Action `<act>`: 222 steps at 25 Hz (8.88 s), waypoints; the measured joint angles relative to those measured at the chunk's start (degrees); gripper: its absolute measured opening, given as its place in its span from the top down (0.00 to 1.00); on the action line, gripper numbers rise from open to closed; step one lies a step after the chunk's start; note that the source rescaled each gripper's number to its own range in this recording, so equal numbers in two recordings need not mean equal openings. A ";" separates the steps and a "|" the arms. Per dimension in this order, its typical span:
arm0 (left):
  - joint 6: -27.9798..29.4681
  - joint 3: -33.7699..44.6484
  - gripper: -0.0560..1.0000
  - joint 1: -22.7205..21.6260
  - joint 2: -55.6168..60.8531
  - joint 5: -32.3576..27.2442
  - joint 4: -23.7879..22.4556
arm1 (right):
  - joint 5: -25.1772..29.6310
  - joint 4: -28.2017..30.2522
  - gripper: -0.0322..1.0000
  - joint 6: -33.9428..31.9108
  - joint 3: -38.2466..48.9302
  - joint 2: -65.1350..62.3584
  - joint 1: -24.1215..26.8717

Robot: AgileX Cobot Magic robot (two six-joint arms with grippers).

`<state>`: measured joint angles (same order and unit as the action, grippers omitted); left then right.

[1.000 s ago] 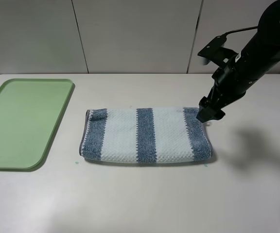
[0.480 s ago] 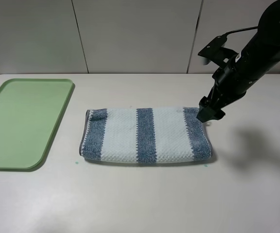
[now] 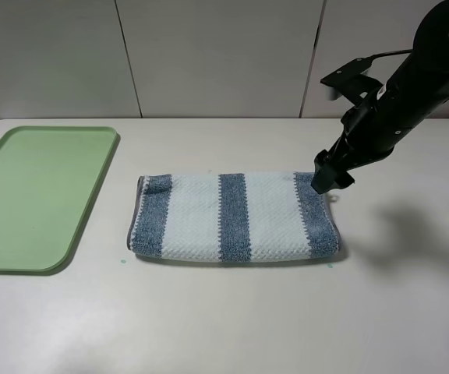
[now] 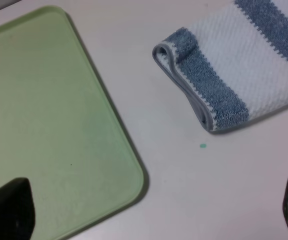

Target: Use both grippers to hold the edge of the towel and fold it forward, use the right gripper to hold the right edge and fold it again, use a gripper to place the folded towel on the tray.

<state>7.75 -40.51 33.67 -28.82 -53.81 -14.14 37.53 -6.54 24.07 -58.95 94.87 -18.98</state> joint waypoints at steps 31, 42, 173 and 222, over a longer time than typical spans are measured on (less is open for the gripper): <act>0.00 0.00 0.00 0.00 0.00 0.00 0.00 | -5.01 -4.44 0.00 -27.13 0.11 8.62 0.00; 0.00 0.00 0.00 0.00 0.00 0.05 0.00 | -6.78 -3.60 0.00 -28.78 0.16 14.34 0.00; 0.14 0.00 0.00 0.00 0.00 0.09 0.00 | 10.42 4.03 0.95 -38.84 -4.23 -3.34 -11.07; 0.14 0.05 0.00 0.00 0.00 0.09 0.00 | -3.75 0.49 0.00 -34.34 -4.28 9.03 -20.50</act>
<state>7.89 -40.46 33.67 -28.82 -53.71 -14.14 33.78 -6.06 -10.27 -63.23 103.90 -39.48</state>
